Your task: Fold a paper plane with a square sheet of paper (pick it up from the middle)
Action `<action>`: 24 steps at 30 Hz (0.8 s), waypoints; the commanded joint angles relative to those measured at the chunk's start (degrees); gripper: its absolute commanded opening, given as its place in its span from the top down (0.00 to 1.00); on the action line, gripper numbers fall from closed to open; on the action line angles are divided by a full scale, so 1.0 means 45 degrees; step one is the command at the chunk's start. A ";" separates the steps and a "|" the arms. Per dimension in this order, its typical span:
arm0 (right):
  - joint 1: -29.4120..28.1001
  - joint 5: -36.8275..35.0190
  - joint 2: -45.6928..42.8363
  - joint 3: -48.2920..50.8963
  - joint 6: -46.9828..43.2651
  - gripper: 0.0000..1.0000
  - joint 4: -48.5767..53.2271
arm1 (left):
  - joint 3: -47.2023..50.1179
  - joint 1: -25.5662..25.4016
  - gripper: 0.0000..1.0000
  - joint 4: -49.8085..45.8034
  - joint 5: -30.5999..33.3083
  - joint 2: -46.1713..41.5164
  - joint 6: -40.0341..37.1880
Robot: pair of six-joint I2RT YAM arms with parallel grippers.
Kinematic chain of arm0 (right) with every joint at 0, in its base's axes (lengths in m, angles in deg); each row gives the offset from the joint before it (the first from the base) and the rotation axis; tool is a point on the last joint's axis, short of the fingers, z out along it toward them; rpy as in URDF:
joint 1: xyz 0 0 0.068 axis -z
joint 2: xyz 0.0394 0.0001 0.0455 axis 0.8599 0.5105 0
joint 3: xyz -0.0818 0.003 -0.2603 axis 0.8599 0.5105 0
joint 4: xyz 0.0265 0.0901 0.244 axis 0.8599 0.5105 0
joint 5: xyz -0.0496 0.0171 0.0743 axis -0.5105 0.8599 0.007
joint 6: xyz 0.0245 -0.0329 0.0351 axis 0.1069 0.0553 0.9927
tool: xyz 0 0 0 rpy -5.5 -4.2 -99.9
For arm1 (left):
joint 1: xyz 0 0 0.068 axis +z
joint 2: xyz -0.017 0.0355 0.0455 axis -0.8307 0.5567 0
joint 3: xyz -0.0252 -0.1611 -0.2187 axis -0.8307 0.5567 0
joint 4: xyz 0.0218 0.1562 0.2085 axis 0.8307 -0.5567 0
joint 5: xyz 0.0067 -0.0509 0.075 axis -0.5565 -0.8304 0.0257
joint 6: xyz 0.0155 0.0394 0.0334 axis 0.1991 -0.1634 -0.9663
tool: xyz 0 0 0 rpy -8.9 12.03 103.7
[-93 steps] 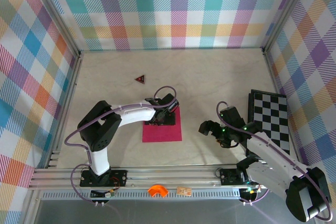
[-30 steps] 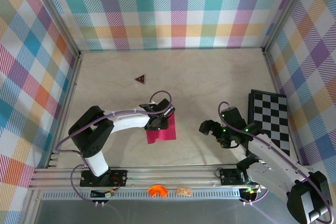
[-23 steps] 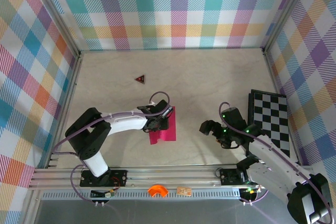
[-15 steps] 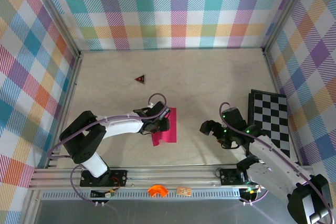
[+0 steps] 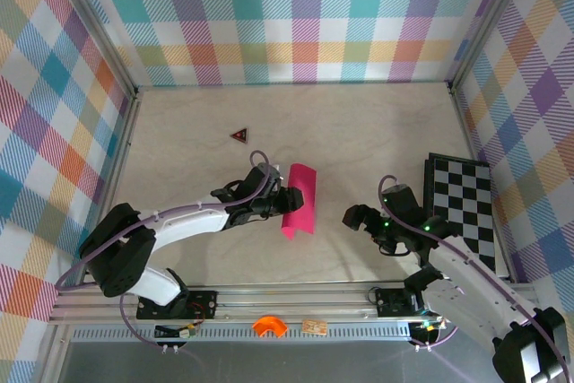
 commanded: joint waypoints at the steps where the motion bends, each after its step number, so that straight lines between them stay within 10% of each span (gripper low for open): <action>1: 0.0069 -0.0167 -0.0199 0.0011 0.0270 0.01 -0.0276 | 0.0668 0.0315 0.55 0.2402 -0.1721 -0.0073 0.1221; 13: 0.0225 -0.2071 0.0179 -0.1504 0.1155 0.01 0.0444 | 0.1965 0.0433 0.55 0.5009 -0.2292 0.1475 0.3192; 24: 0.0459 -0.0480 0.0267 -0.1209 -0.0849 0.01 -0.0824 | 0.2126 0.0882 0.53 0.4426 -0.2508 0.2304 0.3116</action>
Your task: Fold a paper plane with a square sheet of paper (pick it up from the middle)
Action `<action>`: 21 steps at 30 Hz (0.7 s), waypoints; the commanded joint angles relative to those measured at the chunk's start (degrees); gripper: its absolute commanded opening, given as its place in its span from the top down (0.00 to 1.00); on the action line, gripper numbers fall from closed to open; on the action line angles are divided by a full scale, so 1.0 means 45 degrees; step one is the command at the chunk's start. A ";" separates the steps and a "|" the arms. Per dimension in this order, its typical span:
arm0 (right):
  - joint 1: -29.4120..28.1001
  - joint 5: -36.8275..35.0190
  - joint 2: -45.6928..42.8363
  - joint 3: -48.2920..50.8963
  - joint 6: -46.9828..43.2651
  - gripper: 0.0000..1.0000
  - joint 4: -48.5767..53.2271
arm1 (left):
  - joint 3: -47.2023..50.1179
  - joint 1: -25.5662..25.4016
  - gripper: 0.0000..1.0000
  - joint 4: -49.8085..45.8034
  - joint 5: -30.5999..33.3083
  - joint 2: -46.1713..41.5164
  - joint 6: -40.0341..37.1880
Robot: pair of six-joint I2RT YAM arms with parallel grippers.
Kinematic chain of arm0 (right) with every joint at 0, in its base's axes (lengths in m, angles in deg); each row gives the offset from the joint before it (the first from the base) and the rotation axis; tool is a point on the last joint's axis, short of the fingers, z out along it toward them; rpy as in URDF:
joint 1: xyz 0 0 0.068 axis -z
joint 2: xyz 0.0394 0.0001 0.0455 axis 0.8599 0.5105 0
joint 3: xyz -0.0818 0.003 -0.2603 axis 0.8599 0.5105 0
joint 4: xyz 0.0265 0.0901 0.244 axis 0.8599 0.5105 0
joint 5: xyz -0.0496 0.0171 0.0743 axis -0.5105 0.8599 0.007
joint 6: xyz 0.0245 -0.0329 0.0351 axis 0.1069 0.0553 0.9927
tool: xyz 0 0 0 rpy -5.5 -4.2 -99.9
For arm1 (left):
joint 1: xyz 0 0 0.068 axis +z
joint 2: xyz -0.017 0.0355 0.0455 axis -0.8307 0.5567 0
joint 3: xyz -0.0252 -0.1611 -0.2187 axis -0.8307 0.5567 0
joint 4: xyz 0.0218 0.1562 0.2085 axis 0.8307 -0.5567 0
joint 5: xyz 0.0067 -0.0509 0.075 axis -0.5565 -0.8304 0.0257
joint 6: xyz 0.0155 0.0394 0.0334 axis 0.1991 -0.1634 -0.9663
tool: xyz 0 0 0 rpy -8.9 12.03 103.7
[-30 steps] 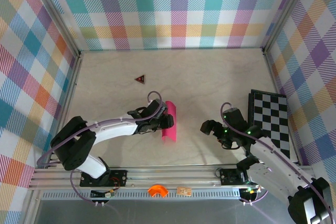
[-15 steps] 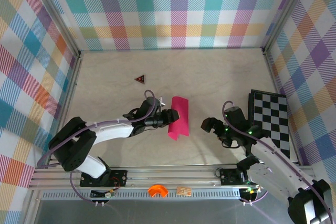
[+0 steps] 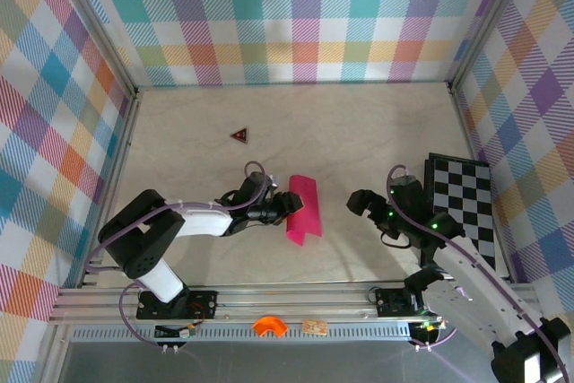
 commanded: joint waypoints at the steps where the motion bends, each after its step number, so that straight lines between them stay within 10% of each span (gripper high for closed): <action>1: 0.0122 0.0908 0.0687 -0.0117 -0.0511 0.01 -0.0745 | 0.0228 0.0110 0.53 -0.0120 -0.0346 0.0424 -0.0030; 21: 0.0124 0.3707 0.4086 -0.0555 0.0183 0.01 -0.3411 | -0.2925 0.0501 0.25 -0.9414 0.1700 -0.0728 -0.5658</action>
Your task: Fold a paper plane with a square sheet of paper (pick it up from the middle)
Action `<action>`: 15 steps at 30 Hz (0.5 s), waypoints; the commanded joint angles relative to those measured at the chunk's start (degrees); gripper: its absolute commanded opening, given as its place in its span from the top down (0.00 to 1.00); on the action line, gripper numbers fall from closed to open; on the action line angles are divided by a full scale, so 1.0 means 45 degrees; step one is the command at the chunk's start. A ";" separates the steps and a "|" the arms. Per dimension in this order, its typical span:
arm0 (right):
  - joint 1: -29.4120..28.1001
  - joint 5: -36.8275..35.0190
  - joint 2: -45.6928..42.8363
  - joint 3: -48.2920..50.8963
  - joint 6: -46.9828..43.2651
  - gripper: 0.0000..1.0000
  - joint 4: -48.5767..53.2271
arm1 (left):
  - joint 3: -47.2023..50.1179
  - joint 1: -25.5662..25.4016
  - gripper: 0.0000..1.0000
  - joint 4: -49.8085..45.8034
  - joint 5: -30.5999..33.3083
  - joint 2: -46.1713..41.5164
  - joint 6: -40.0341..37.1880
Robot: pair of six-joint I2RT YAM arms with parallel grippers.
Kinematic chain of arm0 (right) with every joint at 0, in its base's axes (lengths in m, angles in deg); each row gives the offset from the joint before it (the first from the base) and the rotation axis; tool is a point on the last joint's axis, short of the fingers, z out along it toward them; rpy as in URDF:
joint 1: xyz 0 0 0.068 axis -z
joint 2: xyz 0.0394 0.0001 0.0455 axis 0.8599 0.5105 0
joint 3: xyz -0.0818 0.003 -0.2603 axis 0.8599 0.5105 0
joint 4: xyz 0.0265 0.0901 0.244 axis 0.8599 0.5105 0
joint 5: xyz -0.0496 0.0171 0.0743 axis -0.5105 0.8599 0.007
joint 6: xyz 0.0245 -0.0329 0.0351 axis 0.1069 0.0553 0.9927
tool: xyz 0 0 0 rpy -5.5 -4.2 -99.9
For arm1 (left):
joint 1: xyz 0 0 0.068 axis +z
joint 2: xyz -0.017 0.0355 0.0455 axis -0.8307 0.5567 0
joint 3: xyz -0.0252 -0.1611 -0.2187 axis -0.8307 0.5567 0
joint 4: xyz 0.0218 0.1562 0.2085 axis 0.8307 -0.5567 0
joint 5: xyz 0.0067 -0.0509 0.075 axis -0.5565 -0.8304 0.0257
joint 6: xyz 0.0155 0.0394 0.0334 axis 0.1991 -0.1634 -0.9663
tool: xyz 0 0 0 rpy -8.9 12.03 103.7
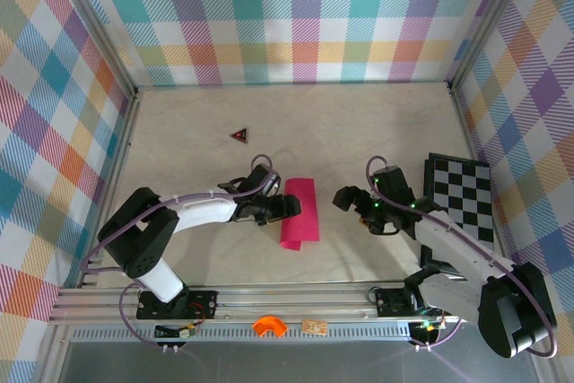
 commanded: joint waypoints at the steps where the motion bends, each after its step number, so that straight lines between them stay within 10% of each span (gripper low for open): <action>1: 0.0071 0.1609 0.0669 -0.0676 0.0022 0.00 -0.0847 | -0.0553 0.0471 0.25 -0.2572 0.0564 -0.0496 -0.1827; 15: -0.0053 0.2860 0.2082 -0.0384 0.0892 0.27 -0.2973 | -0.2212 0.0940 0.26 -0.4502 -0.0304 0.1108 -0.4797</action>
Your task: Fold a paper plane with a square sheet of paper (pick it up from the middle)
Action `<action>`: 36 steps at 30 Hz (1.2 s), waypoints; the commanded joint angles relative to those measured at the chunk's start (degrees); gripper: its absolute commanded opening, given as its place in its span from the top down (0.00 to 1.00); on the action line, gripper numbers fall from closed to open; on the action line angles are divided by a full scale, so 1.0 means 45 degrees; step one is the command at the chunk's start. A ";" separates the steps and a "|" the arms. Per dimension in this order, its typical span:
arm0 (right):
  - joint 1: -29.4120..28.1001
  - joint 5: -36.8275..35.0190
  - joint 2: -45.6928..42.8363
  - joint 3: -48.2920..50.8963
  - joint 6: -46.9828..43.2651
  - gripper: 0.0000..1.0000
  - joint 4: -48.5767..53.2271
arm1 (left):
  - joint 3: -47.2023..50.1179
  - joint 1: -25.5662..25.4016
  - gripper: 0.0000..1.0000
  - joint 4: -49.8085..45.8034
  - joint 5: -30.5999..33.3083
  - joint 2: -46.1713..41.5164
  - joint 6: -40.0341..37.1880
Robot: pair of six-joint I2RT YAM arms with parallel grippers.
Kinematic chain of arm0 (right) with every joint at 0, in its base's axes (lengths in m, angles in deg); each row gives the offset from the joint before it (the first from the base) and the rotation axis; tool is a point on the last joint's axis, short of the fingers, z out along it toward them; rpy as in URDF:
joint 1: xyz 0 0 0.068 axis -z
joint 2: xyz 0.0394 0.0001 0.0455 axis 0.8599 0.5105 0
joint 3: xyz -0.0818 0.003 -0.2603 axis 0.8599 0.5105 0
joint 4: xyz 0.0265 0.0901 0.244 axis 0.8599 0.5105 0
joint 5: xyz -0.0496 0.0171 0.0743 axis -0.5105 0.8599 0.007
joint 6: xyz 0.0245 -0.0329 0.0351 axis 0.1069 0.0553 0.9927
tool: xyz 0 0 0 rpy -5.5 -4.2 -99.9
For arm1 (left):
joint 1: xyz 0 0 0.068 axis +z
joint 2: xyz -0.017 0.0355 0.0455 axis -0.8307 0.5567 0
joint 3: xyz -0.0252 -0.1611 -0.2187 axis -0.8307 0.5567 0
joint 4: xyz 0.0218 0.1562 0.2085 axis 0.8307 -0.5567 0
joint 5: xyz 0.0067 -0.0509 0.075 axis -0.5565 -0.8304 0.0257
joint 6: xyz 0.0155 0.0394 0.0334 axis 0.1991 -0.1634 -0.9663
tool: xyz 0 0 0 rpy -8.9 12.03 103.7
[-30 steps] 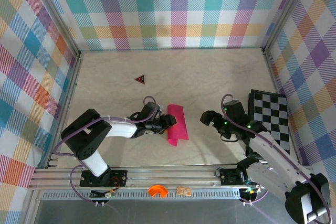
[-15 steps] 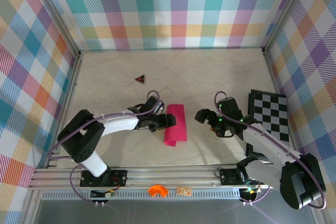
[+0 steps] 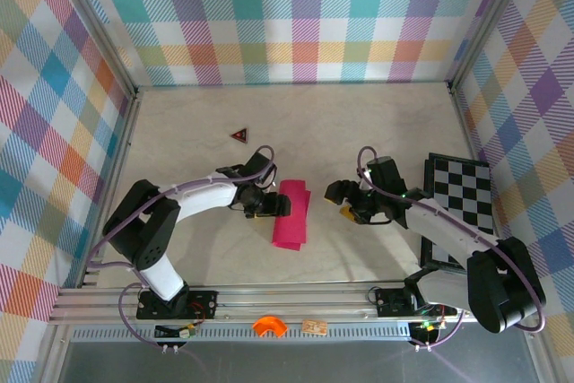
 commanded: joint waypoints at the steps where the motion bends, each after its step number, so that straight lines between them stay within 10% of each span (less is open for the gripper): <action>1: -0.0086 0.0637 0.0349 0.0161 0.0320 0.29 -0.0916 | -0.0521 0.0032 0.25 -0.1114 -0.0045 0.0261 -0.1128; 17: -0.1419 0.0659 0.2691 -0.0255 0.0814 0.64 -0.2380 | -0.1682 0.0013 0.28 -0.2643 0.1247 0.1333 -0.2455; 36: -0.2243 -0.0287 0.4393 -0.0713 0.1940 0.76 -0.3672 | -0.2796 -0.0222 0.24 -0.4043 0.2237 0.2440 -0.2821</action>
